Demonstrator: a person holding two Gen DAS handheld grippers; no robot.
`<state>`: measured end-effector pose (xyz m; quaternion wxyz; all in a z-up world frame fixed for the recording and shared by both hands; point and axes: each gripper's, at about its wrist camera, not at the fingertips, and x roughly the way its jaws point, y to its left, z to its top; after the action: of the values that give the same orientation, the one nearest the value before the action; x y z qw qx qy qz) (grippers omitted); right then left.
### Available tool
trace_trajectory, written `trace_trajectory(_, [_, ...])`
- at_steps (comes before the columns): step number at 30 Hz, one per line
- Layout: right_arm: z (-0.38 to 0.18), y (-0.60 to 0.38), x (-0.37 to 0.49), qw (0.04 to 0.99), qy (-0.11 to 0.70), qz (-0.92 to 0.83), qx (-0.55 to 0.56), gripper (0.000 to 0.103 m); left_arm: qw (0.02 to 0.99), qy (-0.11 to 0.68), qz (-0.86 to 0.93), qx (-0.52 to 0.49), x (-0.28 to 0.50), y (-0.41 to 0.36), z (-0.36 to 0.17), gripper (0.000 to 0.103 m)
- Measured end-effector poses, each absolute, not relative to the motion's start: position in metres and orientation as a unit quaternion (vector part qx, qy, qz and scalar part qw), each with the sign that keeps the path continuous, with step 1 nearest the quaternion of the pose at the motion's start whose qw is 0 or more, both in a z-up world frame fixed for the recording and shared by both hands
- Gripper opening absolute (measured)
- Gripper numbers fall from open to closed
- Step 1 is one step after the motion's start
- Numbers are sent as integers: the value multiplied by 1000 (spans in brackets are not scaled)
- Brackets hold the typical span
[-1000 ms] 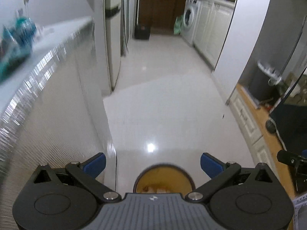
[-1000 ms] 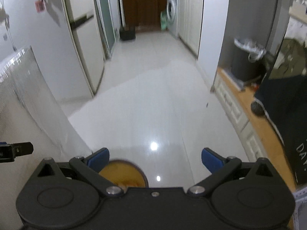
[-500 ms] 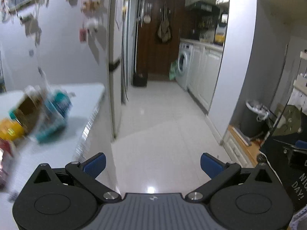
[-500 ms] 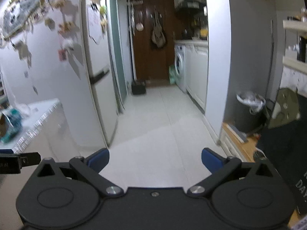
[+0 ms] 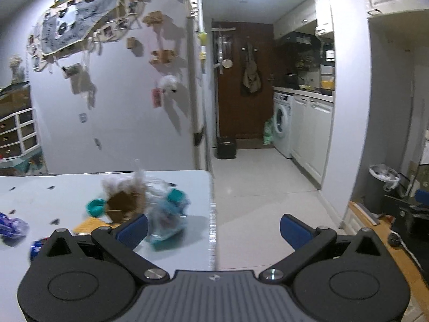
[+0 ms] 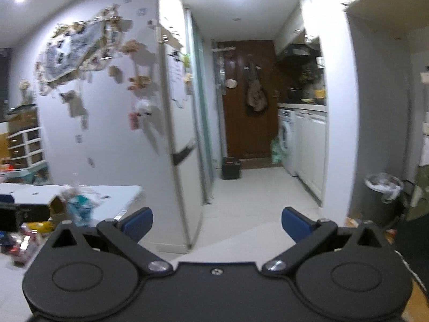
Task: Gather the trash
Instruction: 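Move both open tools back toward the counter trash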
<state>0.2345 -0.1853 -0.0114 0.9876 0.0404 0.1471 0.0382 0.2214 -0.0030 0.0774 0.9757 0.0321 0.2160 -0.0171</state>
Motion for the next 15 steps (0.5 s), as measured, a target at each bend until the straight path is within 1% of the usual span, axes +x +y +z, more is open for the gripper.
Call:
trace_trajectory(7, [-6, -140, 245, 985, 146, 91, 23, 103, 972, 234, 7, 16, 229, 53, 67, 103])
trace_trajectory(15, [-6, -97, 267, 976, 160, 143, 22, 103, 962, 270, 6, -35, 247, 106, 31, 103])
